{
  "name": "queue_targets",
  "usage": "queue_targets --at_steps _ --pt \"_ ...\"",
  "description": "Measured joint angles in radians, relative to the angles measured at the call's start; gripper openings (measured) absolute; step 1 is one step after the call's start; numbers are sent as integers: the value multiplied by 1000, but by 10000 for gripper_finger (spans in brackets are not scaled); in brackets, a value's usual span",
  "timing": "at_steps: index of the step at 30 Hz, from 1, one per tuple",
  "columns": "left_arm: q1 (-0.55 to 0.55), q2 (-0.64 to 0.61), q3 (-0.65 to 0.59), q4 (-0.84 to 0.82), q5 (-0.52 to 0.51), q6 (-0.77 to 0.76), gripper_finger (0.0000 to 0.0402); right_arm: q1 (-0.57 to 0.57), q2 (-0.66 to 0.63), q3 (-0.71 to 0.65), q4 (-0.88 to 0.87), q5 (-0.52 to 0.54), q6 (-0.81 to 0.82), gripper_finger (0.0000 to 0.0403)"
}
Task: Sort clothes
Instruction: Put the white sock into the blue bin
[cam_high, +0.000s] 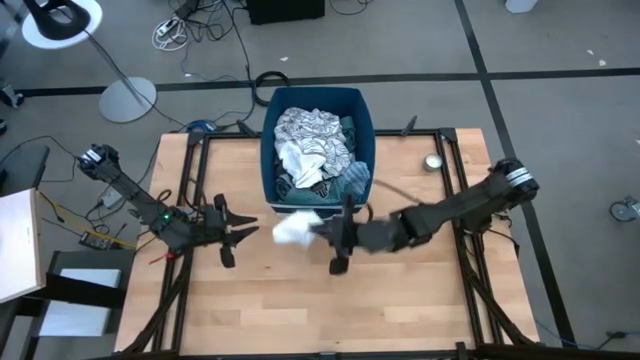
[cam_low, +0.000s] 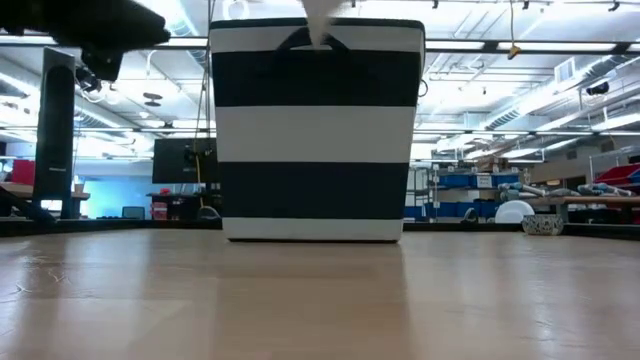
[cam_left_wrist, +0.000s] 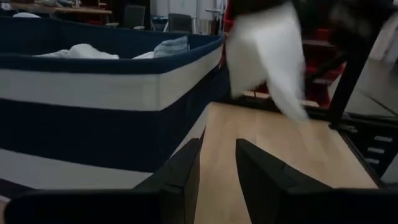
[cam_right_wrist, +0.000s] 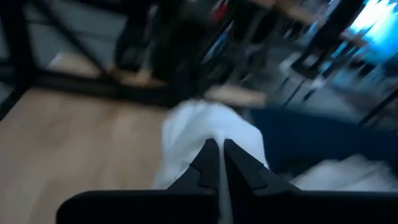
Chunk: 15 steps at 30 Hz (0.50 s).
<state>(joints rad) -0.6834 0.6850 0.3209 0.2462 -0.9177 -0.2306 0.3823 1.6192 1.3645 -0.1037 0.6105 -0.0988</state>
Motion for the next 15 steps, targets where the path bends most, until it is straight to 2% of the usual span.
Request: queue_targets --at_steps 5,8,11,15 --pt "66 -53 -105 94 78 13 108 -123 -25 167 -67 -7 -123 3" --pt "135 -58 -167 170 163 12 108 -230 -19 213 -127 -98 -127 3" --pt "209 -58 -219 223 247 1 108 -336 -20 220 -142 -199 -66 6" --pt "314 -58 -273 281 358 -10 108 -445 -17 220 -200 -218 52 29"
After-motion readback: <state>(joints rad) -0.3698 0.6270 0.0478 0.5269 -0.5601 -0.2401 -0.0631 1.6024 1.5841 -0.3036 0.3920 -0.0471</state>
